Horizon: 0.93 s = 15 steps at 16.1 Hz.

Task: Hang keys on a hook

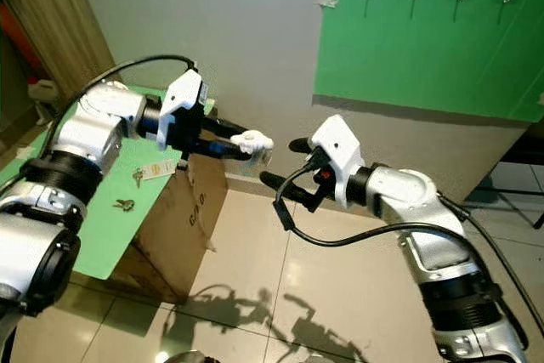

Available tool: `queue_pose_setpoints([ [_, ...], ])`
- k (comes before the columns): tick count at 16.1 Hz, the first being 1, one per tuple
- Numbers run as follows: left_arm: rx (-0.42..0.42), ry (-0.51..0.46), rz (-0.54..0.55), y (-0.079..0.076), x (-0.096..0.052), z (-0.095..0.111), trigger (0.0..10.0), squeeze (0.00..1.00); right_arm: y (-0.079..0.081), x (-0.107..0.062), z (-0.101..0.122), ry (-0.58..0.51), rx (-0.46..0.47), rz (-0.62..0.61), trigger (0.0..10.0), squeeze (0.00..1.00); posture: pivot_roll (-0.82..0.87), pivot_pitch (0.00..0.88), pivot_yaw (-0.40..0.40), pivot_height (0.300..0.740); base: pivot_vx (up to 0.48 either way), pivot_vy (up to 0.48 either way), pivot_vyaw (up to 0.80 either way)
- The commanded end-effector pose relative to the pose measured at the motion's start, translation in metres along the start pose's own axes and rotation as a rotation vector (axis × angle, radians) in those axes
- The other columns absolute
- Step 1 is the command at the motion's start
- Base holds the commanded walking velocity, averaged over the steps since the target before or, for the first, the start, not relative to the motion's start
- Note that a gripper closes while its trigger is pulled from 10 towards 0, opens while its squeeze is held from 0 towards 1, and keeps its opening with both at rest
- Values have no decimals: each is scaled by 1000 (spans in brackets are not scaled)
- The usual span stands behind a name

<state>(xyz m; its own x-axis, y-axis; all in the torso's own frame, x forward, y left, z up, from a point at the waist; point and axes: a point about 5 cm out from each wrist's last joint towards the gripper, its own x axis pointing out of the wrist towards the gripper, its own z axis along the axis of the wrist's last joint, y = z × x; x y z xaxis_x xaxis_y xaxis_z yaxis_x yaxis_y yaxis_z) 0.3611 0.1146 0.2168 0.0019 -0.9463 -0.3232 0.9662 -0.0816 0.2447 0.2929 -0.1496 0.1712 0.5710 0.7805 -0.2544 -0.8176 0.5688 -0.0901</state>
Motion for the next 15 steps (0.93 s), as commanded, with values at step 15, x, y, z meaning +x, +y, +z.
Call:
queue_pose_setpoints([
  [15,28,-6,-86,3,6,11,10000,0,2,5,25,-72,62,71,9647,0,-204,0,66,740,0,0,0],
])
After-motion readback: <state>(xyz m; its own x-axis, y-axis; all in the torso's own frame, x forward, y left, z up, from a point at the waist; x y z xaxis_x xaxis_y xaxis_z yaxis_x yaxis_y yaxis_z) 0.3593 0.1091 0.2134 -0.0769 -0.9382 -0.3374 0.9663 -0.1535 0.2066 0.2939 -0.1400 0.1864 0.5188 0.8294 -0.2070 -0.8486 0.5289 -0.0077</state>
